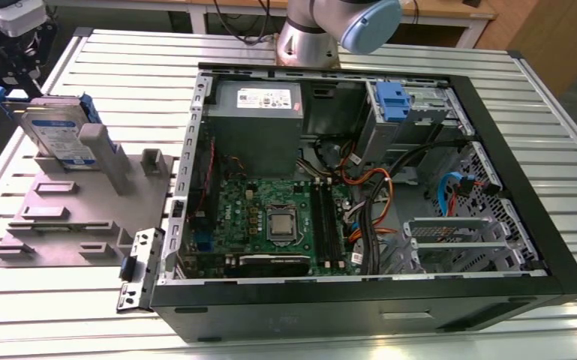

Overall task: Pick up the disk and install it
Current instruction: 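Pick up the disk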

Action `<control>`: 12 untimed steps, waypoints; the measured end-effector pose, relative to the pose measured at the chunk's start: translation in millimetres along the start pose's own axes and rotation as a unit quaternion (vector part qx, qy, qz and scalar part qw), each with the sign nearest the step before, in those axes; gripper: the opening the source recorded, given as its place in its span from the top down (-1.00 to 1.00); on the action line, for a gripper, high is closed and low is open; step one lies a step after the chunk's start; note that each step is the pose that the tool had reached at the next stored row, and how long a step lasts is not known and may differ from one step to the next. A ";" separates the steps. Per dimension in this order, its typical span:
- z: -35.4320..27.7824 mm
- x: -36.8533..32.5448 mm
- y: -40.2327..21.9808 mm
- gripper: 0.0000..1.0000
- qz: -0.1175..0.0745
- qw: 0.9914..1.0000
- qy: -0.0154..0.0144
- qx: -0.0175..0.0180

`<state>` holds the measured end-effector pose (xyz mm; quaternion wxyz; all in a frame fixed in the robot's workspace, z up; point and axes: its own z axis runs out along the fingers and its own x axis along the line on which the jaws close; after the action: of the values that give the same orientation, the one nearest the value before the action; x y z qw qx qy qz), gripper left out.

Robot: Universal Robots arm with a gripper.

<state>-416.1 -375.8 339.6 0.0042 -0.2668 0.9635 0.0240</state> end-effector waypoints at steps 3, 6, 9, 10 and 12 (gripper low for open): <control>0.2 0.0 0.0 0.79 -0.028 1.000 0.001 -0.001; 0.5 0.0 0.0 0.79 -0.054 0.999 0.002 -0.001; 0.7 0.0 0.0 0.79 -0.082 0.997 0.004 -0.002; 0.8 0.0 0.0 0.79 -0.091 0.996 0.004 -0.002; 0.9 0.0 0.0 0.79 -0.109 0.994 0.005 -0.002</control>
<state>-416.1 -375.8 338.7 0.0016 -0.3700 0.9287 0.0243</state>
